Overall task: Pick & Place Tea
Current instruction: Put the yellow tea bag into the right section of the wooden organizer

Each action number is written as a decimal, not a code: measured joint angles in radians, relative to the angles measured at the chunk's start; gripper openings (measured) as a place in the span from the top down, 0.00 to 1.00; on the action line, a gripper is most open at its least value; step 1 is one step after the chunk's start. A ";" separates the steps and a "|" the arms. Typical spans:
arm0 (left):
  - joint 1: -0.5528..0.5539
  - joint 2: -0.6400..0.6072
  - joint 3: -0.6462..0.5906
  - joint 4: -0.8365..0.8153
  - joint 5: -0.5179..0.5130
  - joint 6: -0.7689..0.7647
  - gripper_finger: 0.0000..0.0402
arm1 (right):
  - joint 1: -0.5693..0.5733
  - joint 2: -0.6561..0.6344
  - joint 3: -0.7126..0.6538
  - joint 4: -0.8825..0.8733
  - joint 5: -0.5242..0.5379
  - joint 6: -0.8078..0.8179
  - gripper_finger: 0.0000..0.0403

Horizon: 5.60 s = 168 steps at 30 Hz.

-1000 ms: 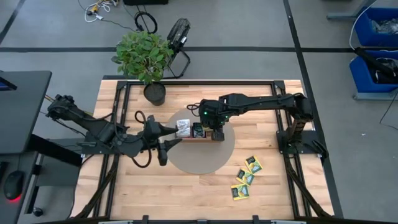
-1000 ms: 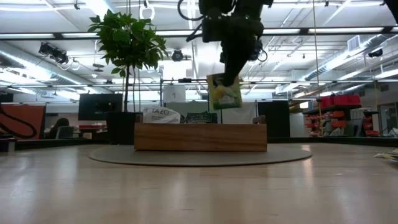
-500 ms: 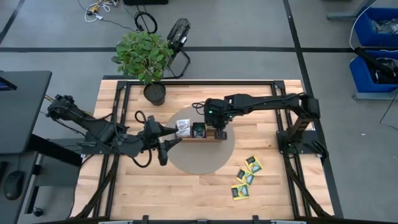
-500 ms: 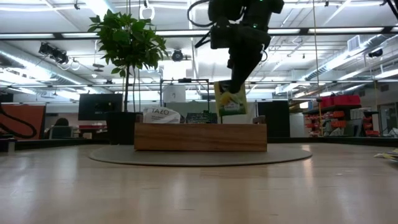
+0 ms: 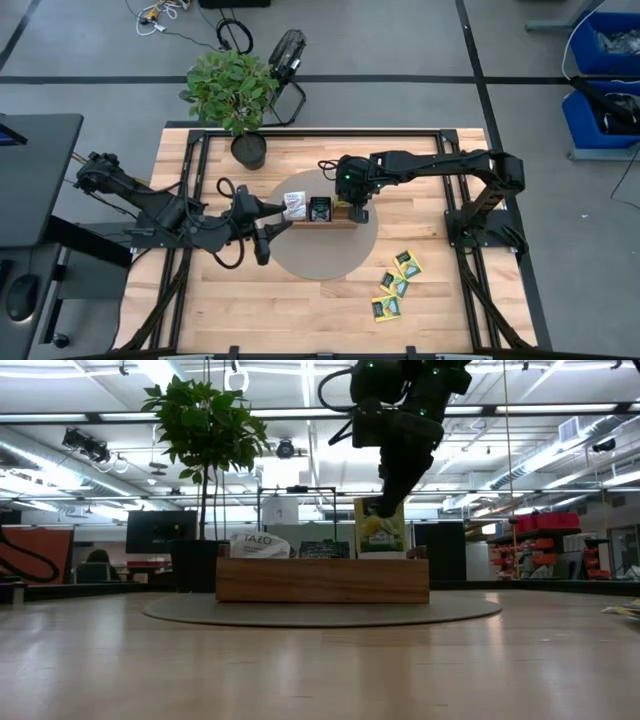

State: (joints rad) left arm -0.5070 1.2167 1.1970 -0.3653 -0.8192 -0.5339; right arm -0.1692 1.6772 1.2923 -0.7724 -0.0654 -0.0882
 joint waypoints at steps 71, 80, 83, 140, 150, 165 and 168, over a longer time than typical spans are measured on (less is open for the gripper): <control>0.000 0.000 0.000 0.003 -0.001 -0.005 0.51 | -0.009 0.007 -0.079 0.075 0.020 -0.015 0.79; 0.000 0.000 0.000 0.003 0.000 -0.005 0.51 | -0.051 0.007 -0.030 0.063 0.042 0.026 0.77; 0.000 0.000 0.000 0.003 0.000 -0.005 0.51 | -0.064 0.007 0.031 0.009 0.023 0.006 0.77; 0.000 0.000 0.000 -0.022 0.000 -0.004 0.51 | 0.540 -0.484 -0.823 0.138 0.047 1.557 0.52; 0.000 0.000 0.000 -0.020 0.000 -0.005 0.51 | 0.571 -0.483 -0.821 0.239 0.088 1.539 0.56; 0.000 0.000 0.000 -0.021 0.000 -0.005 0.51 | 0.592 -0.382 -0.813 0.213 0.091 1.484 0.58; 0.000 0.000 0.000 -0.021 0.000 -0.005 0.51 | 0.592 -0.381 -0.813 0.202 0.098 1.482 0.63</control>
State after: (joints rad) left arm -0.5068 1.2171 1.1969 -0.3859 -0.8192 -0.5388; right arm 0.4232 1.2963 0.4793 -0.5703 0.0329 1.3937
